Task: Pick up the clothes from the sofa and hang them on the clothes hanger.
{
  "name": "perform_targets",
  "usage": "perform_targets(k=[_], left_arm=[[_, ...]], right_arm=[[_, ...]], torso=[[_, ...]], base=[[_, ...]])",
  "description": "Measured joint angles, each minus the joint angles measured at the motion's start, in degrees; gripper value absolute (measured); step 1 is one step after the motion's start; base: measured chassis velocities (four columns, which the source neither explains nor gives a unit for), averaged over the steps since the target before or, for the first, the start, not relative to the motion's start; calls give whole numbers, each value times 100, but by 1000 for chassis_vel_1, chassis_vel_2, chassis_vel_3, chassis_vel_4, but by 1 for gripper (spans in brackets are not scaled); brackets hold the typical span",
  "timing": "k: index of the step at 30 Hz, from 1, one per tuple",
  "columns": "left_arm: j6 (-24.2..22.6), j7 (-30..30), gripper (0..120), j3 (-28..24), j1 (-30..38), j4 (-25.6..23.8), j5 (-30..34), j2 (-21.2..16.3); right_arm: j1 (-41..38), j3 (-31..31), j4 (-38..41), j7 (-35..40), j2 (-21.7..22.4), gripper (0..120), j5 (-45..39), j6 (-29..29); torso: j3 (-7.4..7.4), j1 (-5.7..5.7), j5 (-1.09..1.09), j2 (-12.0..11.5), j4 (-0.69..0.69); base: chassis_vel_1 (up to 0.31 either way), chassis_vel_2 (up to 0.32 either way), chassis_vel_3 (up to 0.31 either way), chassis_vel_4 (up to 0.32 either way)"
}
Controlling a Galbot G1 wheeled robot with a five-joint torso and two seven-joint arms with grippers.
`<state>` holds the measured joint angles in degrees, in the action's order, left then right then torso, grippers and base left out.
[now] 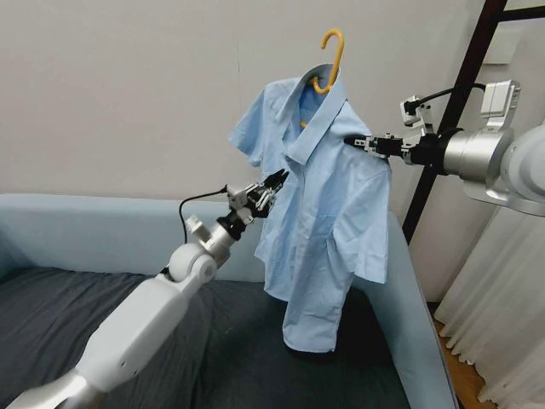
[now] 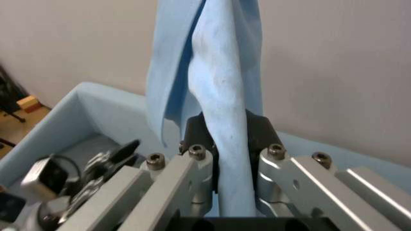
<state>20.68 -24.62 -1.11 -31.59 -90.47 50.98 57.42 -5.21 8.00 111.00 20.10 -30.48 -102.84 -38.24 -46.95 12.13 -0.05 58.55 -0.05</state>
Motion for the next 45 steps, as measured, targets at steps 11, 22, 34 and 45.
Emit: perform_targets(k=[11,22,34,45], left_arm=[[-116,1407,72,1609,-2352,-1268,-668,-361],[-105,1725,100,2330,-3396,-1690,-1132,418],[-79,1755,100,2168,-3134,-1628,-1131,495],[-135,1782,100,2112,-3028,-1777,-1029,426]], right_arm=[[-750,618,-802,516,-579,7,197,-95],[-1875,1396,-1292,3060,-1224,7,-258,-145],[-3259,2450,-1025,4219,-318,7,-1482,-149],[-3727,3082,-999,4788,304,7,-1586,78]], torso=[[0,0,3,0,-2],[-1,0,3,0,-3],[0,0,3,0,-3],[0,0,4,0,-1]], base=[[0,0,0,0],[0,0,0,0],[0,0,0,0],[0,0,0,0]])
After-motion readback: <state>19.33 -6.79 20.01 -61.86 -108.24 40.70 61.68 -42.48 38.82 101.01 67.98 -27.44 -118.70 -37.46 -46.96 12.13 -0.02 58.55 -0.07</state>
